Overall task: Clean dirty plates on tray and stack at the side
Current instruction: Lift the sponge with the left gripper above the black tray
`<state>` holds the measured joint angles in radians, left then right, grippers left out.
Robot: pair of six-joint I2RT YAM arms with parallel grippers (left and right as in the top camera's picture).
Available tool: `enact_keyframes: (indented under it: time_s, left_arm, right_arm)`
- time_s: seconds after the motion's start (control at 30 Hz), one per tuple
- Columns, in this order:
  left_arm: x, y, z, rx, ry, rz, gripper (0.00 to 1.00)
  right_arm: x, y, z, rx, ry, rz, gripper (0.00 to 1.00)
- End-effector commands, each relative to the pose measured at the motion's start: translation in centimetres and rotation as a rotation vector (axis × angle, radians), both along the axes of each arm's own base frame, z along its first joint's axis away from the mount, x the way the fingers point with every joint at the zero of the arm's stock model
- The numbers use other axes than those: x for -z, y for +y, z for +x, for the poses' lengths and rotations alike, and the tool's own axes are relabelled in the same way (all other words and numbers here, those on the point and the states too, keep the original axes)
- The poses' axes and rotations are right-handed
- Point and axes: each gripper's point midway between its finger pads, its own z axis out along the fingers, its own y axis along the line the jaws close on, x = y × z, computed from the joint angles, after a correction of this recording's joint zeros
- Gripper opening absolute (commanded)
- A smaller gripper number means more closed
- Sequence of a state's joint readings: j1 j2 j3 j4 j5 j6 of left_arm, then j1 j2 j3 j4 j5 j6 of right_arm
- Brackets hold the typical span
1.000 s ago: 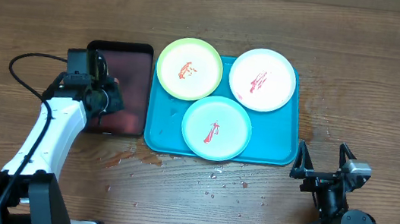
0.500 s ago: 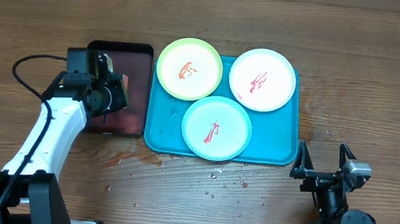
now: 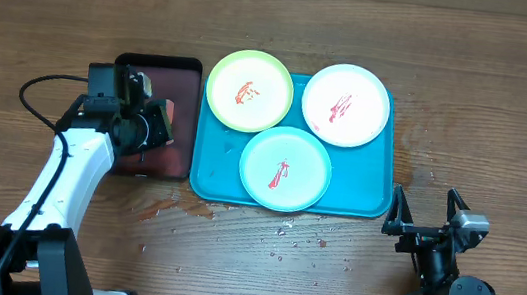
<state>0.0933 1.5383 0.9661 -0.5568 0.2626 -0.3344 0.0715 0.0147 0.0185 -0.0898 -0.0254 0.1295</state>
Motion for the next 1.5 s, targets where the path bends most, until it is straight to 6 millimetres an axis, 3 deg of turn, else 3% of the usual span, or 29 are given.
enact_keyframes:
  time_s: [0.0, 1.47]
  left_arm:
    - [-1.26, -0.39, 0.63, 0.010, -0.040, -0.018, 0.04]
    - [-1.14, -0.42, 0.36, 0.049, -0.037, 0.001, 0.04]
  right_arm:
    - [0.17, -0.26, 0.04, 0.012, -0.004, -0.005, 1.00]
    - [0.16, -0.26, 0.04, 0.012, -0.005, -0.005, 1.00]
